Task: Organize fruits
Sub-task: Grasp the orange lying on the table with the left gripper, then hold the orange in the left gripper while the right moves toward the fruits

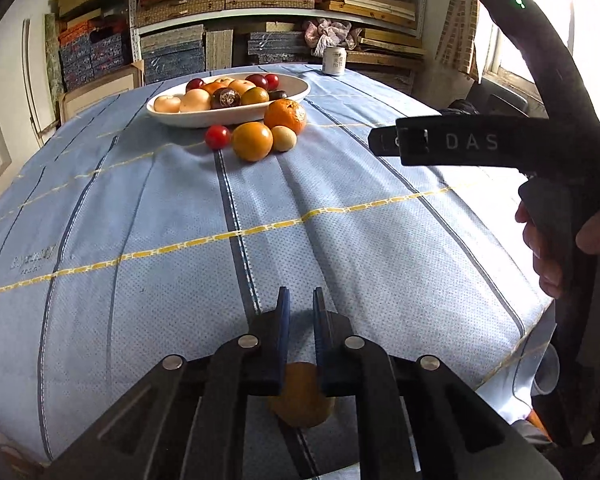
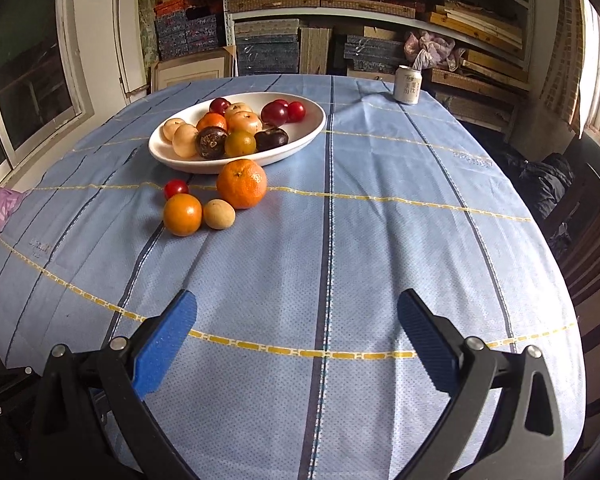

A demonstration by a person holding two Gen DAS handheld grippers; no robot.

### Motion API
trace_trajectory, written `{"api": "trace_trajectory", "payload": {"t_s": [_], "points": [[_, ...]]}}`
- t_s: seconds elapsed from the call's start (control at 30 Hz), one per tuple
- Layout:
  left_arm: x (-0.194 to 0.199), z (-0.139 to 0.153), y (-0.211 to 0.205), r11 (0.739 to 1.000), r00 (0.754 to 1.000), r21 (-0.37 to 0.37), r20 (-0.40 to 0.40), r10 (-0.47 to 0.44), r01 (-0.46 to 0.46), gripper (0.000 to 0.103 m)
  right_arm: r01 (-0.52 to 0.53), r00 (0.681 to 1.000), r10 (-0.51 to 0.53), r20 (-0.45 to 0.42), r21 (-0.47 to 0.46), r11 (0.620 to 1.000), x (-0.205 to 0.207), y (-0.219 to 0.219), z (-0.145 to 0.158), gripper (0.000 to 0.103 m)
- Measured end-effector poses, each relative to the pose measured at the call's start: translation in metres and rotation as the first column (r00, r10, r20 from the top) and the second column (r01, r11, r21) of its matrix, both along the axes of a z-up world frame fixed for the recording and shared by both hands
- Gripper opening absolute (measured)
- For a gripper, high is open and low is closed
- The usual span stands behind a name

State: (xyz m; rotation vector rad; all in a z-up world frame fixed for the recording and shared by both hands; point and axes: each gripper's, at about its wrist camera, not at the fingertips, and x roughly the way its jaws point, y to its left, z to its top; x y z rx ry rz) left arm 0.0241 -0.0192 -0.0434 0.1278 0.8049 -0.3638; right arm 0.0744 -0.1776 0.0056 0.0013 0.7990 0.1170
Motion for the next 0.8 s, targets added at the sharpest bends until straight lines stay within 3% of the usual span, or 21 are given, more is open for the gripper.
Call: {"api": "trace_trajectory", "payload": {"t_s": [0.5, 0.57, 0.6, 0.63, 0.8], "points": [[0.0029, -0.0003, -0.0005, 1.000, 1.000, 0.010, -0.002, -0.004, 0.004, 0.013, 0.007, 1.000, -0.007, 0.010, 0.005, 1.000, -0.0010, -0.0046, 0.0004, 0.098], [0.0028, -0.0001, -0.0006, 1.000, 1.000, 0.003, -0.005, -0.009, 0.009, 0.022, 0.008, 1.000, -0.008, 0.015, 0.008, 1.000, -0.0021, -0.0062, 0.0013, 0.098], [0.0032, 0.0000, -0.0008, 1.000, 1.000, -0.003, -0.006, -0.015, 0.015, 0.035, 0.009, 1.000, -0.009, 0.015, 0.013, 1.000, -0.0013, -0.0064, 0.0013, 0.098], [0.0034, -0.0002, -0.0011, 1.000, 1.000, -0.001, -0.005, -0.014, 0.014, 0.040, 0.010, 1.000, -0.010, 0.015, 0.017, 1.000, -0.0012, -0.0072, 0.0016, 0.098], [0.0047, -0.0005, -0.0018, 1.000, 1.000, 0.009, -0.002, -0.007, 0.007, 0.045, 0.016, 1.000, -0.016, 0.018, 0.019, 1.000, -0.0013, -0.0093, 0.0023, 0.098]]}}
